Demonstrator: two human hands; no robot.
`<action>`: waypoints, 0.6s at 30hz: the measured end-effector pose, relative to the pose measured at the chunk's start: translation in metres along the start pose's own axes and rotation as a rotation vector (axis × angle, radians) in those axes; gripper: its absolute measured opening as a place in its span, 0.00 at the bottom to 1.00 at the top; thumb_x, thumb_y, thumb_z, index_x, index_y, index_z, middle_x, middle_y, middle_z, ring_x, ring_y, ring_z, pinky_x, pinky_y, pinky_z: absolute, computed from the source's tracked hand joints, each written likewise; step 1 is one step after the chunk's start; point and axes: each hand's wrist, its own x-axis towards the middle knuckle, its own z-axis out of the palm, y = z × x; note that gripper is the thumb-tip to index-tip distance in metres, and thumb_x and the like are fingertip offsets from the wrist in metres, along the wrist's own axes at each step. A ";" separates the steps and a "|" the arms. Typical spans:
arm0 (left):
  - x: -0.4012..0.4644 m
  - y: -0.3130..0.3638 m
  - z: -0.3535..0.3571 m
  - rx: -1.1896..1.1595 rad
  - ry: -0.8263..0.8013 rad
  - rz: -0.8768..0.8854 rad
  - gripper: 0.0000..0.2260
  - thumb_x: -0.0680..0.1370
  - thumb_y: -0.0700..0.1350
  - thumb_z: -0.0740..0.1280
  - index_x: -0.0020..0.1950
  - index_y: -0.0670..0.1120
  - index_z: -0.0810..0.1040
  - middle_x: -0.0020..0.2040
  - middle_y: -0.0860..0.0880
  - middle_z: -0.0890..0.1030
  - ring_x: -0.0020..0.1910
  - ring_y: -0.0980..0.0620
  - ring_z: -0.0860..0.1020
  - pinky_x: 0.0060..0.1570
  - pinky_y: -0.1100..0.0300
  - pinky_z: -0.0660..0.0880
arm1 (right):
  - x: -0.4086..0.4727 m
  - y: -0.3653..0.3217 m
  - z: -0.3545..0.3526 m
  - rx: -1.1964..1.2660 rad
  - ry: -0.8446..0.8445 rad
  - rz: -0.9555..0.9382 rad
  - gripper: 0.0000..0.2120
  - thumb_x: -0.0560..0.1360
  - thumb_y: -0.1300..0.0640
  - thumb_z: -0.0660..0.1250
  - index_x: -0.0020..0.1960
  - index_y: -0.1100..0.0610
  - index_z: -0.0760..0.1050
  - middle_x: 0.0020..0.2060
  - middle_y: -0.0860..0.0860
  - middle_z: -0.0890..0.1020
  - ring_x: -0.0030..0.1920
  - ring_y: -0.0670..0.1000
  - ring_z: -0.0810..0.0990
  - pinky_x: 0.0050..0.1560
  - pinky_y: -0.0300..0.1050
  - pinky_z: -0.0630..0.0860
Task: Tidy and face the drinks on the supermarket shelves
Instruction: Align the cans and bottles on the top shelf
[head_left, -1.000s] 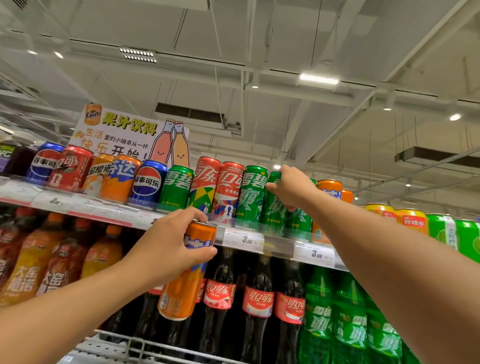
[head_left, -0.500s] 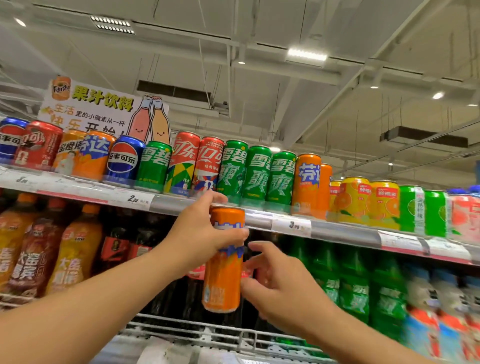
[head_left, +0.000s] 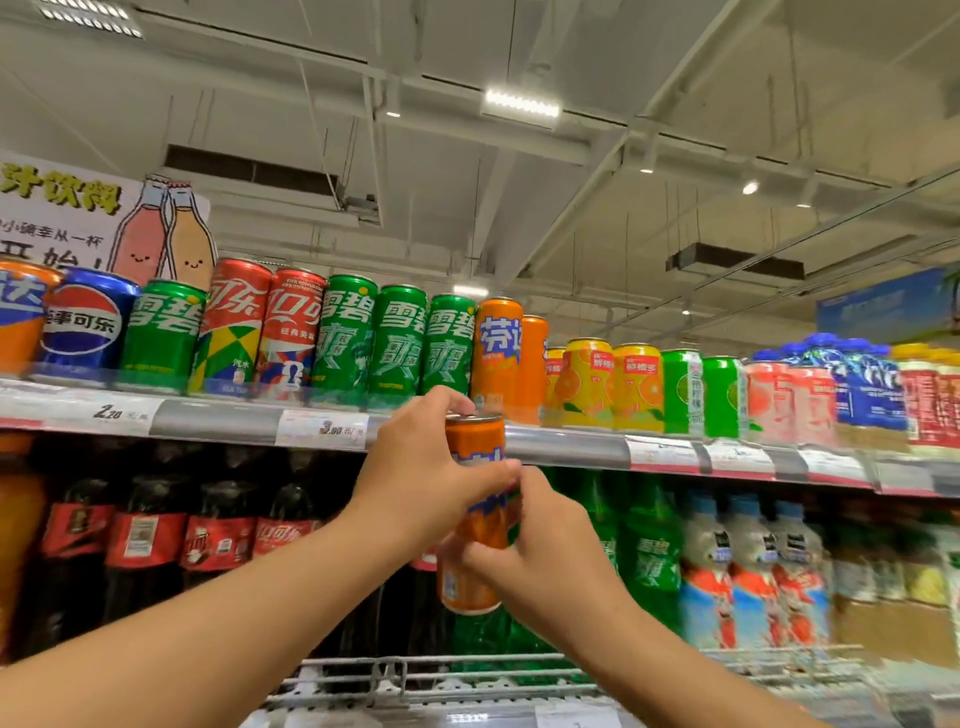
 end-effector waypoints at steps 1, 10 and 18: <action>0.002 0.004 0.001 -0.040 0.005 0.023 0.25 0.65 0.57 0.77 0.57 0.55 0.70 0.52 0.55 0.76 0.47 0.59 0.76 0.48 0.57 0.77 | 0.002 0.002 -0.006 -0.011 0.020 -0.030 0.23 0.62 0.35 0.69 0.51 0.43 0.68 0.43 0.40 0.79 0.44 0.39 0.78 0.43 0.39 0.77; 0.003 -0.068 -0.032 0.871 -0.235 0.151 0.34 0.78 0.61 0.57 0.78 0.48 0.48 0.78 0.49 0.49 0.76 0.50 0.47 0.75 0.54 0.49 | 0.083 0.018 -0.090 -0.067 0.372 -0.115 0.22 0.68 0.40 0.74 0.56 0.46 0.71 0.40 0.37 0.78 0.40 0.39 0.77 0.35 0.34 0.68; 0.003 -0.086 -0.028 1.147 -0.301 0.106 0.38 0.75 0.51 0.58 0.78 0.43 0.41 0.78 0.42 0.45 0.76 0.43 0.46 0.75 0.48 0.45 | 0.147 0.035 -0.084 -0.099 0.406 -0.023 0.19 0.70 0.44 0.74 0.54 0.49 0.71 0.41 0.41 0.78 0.39 0.40 0.76 0.34 0.34 0.67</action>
